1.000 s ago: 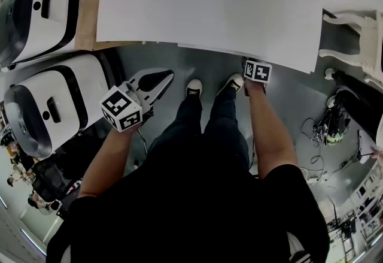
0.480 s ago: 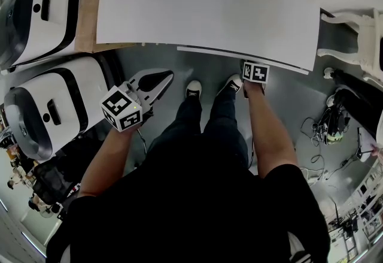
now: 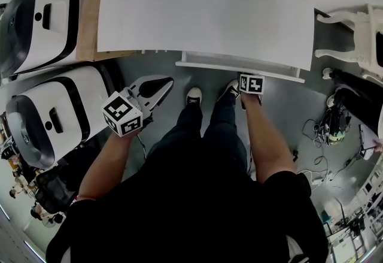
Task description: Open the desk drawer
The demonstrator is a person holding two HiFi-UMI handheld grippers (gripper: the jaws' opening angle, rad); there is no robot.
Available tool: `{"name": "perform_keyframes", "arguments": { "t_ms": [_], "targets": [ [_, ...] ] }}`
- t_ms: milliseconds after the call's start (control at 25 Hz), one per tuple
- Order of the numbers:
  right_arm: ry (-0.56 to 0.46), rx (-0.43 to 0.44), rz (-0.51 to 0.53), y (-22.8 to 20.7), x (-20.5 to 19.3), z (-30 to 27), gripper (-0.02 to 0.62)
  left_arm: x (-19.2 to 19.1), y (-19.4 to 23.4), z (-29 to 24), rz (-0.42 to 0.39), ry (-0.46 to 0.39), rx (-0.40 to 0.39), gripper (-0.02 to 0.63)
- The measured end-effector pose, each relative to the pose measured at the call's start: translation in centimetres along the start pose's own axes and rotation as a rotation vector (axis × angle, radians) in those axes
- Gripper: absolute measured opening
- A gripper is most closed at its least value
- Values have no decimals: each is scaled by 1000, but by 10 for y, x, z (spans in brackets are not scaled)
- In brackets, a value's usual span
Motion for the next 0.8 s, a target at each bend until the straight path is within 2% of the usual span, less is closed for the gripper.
{"name": "perform_keyframes", "arguments": {
  "t_ms": [800],
  "targets": [
    [21,-15,-28,16,-67,10,88,-2,-16,9,-70,13,-56,11]
  ]
}}
Point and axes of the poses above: the fingertips, and each gripper's own axes: z backward along the fingers, y to its left, x out of its top, the point moved 5 cm from there along z, backward along the fingers, and after that the axes turned 10 degrees about x, right-handed, at the moved point
